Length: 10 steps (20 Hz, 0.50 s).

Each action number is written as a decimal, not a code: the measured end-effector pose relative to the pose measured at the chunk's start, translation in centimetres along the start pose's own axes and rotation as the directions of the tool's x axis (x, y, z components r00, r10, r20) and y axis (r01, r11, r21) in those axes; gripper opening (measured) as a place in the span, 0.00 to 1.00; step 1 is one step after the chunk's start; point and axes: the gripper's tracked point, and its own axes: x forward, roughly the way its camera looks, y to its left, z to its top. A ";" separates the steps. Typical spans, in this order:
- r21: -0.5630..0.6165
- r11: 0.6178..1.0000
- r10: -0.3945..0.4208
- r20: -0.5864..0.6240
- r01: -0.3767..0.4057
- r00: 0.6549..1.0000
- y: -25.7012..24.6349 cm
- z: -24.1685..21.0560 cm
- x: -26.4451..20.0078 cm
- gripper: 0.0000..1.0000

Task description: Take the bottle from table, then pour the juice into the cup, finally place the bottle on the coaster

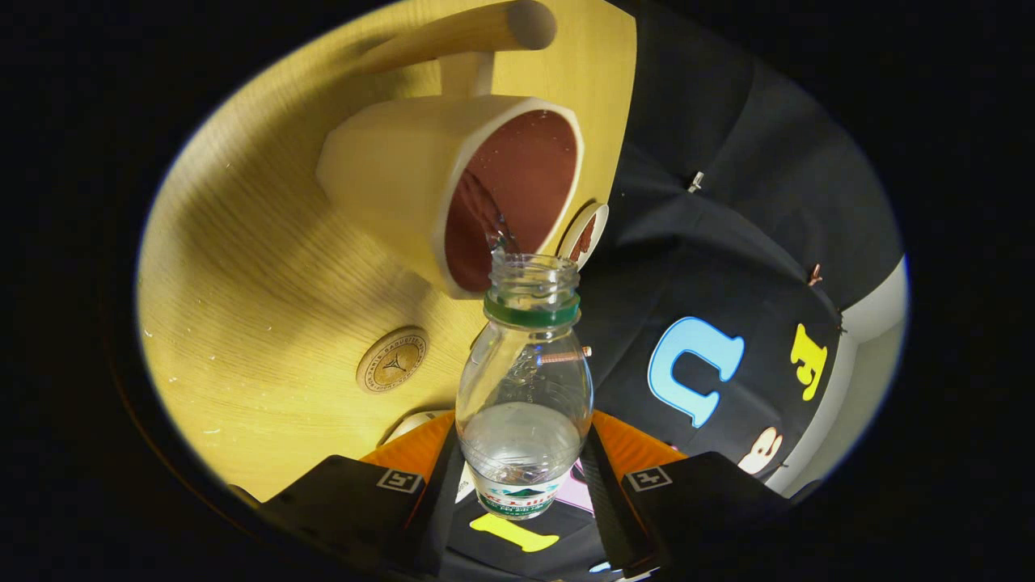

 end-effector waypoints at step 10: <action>-0.034 0.999 -0.018 0.005 0.019 1.000 -0.1 0.0 0.0 0.76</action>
